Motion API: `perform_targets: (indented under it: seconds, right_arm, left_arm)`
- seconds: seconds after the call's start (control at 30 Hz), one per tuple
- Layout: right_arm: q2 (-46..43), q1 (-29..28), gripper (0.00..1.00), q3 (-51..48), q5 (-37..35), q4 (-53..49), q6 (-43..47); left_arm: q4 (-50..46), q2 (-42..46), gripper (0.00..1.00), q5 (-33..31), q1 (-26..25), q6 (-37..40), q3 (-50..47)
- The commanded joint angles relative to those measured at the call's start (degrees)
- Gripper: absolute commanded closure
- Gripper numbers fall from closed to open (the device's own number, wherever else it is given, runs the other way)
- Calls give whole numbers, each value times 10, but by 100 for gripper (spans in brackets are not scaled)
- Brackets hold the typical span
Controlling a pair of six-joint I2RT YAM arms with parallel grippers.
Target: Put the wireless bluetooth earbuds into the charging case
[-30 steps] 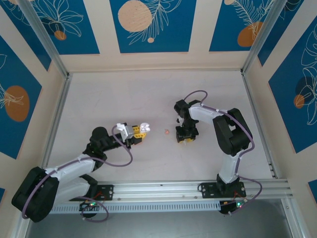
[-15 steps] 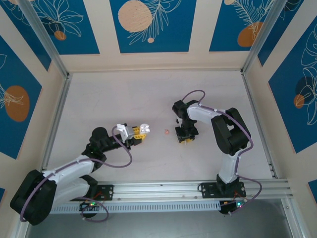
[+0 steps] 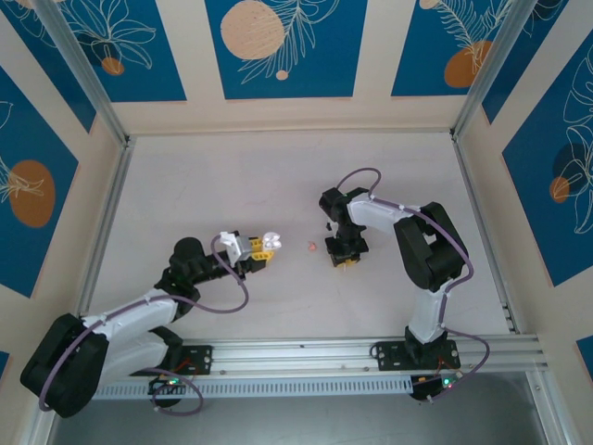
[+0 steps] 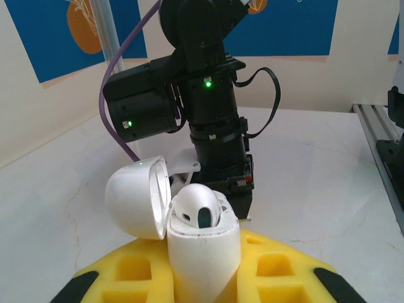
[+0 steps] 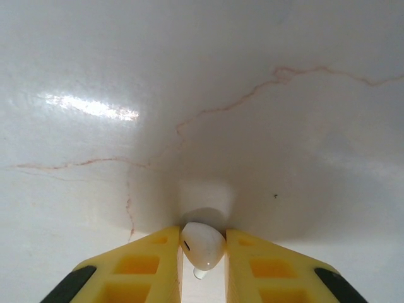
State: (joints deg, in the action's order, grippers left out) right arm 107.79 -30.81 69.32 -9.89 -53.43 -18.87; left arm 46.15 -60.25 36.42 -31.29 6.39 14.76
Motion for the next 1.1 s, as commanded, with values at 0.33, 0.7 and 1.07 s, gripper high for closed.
perform_targets:
  seconds: [0.33,0.7,1.07]
  right_arm:
    - [-131,-16,80,-86,-1,151,-44]
    - [-260,-16,80,-175,18,291,-45]
    - [-391,-18,80,-223,79,409,-35]
  left_arm:
    - [72,-55,92,-9,-16,-5,-3]
    - [156,-151,92,-30,-35,9,3]
    - [260,-267,93,-33,-59,-6,45]
